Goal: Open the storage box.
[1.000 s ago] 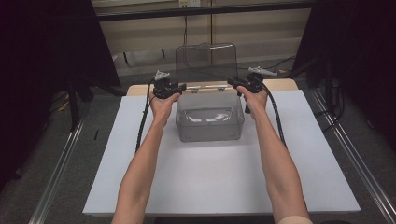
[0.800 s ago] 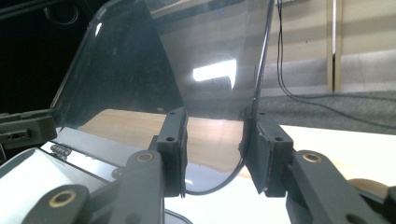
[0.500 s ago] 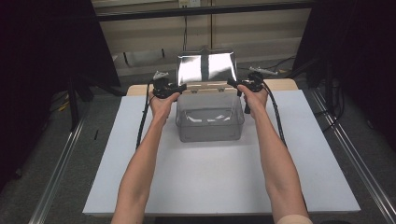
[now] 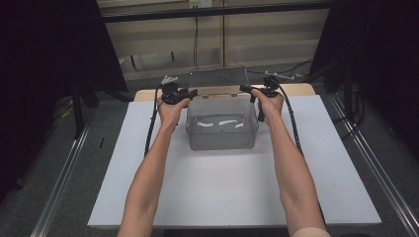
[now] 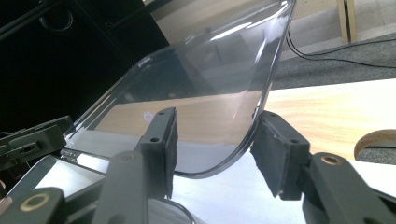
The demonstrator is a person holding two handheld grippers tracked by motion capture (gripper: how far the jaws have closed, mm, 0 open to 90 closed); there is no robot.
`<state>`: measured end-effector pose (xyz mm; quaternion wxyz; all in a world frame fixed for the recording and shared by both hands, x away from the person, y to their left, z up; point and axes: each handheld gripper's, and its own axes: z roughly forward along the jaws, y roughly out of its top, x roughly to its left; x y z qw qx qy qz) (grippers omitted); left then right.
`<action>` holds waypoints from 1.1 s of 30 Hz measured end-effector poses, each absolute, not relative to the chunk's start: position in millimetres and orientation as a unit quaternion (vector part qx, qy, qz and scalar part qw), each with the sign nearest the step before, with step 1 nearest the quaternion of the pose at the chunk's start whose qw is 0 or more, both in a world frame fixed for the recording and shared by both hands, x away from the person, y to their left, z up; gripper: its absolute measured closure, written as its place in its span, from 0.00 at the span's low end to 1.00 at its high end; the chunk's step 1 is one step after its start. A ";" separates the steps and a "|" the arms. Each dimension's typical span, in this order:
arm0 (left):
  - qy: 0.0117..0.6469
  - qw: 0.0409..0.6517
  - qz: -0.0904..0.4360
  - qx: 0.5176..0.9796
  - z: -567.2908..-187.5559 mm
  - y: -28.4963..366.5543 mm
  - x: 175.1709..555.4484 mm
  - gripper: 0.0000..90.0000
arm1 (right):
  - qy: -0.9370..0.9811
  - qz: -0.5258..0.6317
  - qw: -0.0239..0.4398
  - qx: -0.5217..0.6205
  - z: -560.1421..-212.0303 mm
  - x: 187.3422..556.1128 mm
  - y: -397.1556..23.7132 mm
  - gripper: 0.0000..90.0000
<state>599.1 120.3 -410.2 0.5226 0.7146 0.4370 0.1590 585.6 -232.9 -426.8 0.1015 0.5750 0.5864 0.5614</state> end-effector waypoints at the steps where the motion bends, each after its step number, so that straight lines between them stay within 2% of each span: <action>1: 0.437 0.523 0.159 0.715 -410.2 120.3 599.1 0.53 | 0.586 0.561 0.101 0.575 -426.8 585.6 -232.9 0.56; 4: 0.436 0.523 0.159 0.715 -410.6 120.8 599.2 0.52 | 0.586 0.556 0.103 0.580 -426.3 585.3 -232.8 0.53; 7: 0.437 0.520 0.161 0.716 -411.4 120.4 599.2 0.51 | 0.586 0.548 0.129 0.583 -424.7 584.7 -234.0 0.49; 8: 0.436 0.517 0.160 0.719 -411.9 120.3 599.2 0.51 | 0.586 0.548 0.129 0.583 -424.7 584.7 -234.0 0.49; 9: 0.439 0.521 0.157 0.715 -412.1 121.2 598.9 0.49 | 0.588 0.551 0.130 0.577 -423.7 584.3 -234.7 0.55; 10: 0.444 0.520 0.157 0.713 -413.1 120.6 598.9 0.45 | 0.579 0.568 0.119 0.573 -423.4 584.4 -235.0 0.53; 11: 0.443 0.519 0.162 0.713 -413.3 119.8 598.3 0.45 | 0.589 0.550 0.144 0.574 -422.5 584.2 -233.3 0.52; 12: 0.441 0.519 0.167 0.713 -413.4 119.0 597.5 0.45 | 0.589 0.550 0.144 0.574 -422.5 584.2 -233.3 0.52; 13: 0.441 0.518 0.167 0.713 -413.4 119.0 597.5 0.44 | 0.587 0.551 0.141 0.576 -425.1 584.5 -232.9 0.45; 15: 0.442 0.515 0.174 0.714 -412.9 119.6 597.8 0.37 | 0.589 0.553 0.143 0.572 -425.6 584.3 -233.1 0.42; 19: 0.442 0.515 0.172 0.714 -412.5 123.4 597.7 0.33 | 0.599 0.547 0.159 0.563 -423.4 583.1 -233.6 0.39; 20: 0.439 0.509 0.174 0.719 -410.3 124.6 597.1 0.26 | 0.598 0.545 0.169 0.563 -421.8 581.8 -234.6 0.32; 24: 0.432 0.509 0.182 0.722 -406.7 126.0 594.8 0.17 | 0.610 0.539 0.188 0.550 -418.4 577.4 -234.7 0.25; 33: 0.440 0.517 0.188 0.710 -406.4 135.9 584.7 0.08 | 0.610 0.547 0.216 0.531 -413.3 565.9 -236.9 0.16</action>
